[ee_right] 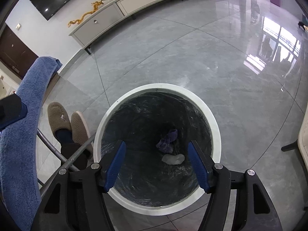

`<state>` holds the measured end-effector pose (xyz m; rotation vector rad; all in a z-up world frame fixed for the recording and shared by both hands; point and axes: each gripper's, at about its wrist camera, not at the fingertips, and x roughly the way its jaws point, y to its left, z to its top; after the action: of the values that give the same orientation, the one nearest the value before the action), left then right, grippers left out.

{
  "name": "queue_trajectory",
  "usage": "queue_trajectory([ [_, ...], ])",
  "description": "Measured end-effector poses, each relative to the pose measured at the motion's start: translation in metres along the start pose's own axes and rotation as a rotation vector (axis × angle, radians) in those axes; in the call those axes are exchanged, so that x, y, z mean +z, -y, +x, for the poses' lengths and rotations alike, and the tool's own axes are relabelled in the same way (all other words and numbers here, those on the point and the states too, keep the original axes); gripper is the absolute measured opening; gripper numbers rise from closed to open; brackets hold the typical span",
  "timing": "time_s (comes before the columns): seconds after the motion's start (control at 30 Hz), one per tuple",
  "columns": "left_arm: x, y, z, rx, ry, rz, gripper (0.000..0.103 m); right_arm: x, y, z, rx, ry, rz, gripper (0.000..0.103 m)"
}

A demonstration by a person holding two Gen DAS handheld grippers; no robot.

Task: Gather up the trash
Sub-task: 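Carry both items to the bin and open both tools to drop them, then grasp the purple foil with the right tool while the left tool grasps the green paper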

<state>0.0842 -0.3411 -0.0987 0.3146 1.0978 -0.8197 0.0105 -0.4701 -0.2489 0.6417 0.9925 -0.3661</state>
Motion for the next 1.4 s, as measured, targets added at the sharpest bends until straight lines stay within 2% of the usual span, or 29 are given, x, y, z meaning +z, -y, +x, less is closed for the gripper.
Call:
queue_trajectory([
  [0.2, -0.010, -0.010, -0.025, 0.069, 0.060, 0.010, 0.049, 0.009, -0.013, -0.019, 0.012, 0.037, -0.027, 0.066],
  [0.53, -0.035, -0.056, -0.091, 0.231, 0.205, -0.018, 0.049, 0.026, -0.090, -0.064, 0.063, 0.128, -0.173, 0.066],
  [0.8, -0.073, -0.133, -0.147, 0.337, 0.304, -0.163, 0.049, 0.025, -0.179, -0.092, 0.150, 0.174, -0.326, 0.066],
  [1.07, -0.126, -0.232, -0.203, 0.509, 0.416, -0.368, 0.049, 0.011, -0.266, -0.096, 0.215, 0.162, -0.512, 0.066],
  [1.17, -0.139, -0.272, -0.213, 0.561, 0.425, -0.449, 0.049, 0.006, -0.292, -0.095, 0.236, 0.158, -0.559, 0.066],
  [1.3, -0.154, -0.305, -0.219, 0.624, 0.429, -0.524, 0.049, -0.002, -0.328, -0.084, 0.272, 0.138, -0.623, 0.066],
  [1.4, -0.162, -0.322, -0.217, 0.636, 0.422, -0.561, 0.049, -0.008, -0.354, -0.074, 0.295, 0.123, -0.664, 0.066],
])
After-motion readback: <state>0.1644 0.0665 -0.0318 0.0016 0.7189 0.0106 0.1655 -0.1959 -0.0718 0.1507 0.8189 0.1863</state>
